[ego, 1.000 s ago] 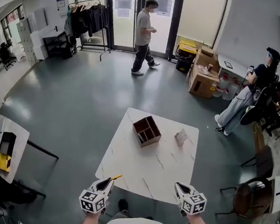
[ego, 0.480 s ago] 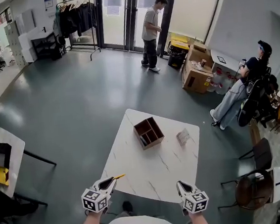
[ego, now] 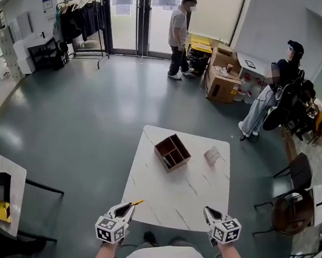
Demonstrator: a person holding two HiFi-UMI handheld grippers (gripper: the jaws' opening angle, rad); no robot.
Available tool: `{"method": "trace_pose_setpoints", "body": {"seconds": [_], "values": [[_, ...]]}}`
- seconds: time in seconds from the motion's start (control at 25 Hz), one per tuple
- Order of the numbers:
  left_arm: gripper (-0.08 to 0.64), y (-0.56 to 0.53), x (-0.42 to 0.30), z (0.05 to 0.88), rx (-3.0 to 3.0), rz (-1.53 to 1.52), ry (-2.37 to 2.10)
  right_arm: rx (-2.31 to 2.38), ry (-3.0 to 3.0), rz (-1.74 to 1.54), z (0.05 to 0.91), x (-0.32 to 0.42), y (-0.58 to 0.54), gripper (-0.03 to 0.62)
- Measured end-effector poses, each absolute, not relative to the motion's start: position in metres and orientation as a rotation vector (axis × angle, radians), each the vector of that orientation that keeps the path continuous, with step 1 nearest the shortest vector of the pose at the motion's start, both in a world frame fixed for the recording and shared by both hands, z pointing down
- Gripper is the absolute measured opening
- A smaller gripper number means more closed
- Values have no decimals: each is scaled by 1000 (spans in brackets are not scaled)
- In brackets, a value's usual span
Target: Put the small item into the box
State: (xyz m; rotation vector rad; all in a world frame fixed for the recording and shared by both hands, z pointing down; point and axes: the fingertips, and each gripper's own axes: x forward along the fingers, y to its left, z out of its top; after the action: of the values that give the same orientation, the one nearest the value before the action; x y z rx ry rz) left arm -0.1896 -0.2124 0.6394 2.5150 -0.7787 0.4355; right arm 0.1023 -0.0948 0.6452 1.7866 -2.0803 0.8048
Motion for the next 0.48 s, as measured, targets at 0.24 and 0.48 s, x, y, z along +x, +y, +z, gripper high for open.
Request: {"method": "trace_pose_setpoints", "body": {"seconds": [0.24, 0.48], "values": [[48, -221, -178, 647, 2500, 434, -768, 1773, -2073, 824, 650, 104, -105, 28], [48, -230, -160, 656, 2483, 447, -783, 1733, -2098, 847, 665, 115, -127, 28]]}}
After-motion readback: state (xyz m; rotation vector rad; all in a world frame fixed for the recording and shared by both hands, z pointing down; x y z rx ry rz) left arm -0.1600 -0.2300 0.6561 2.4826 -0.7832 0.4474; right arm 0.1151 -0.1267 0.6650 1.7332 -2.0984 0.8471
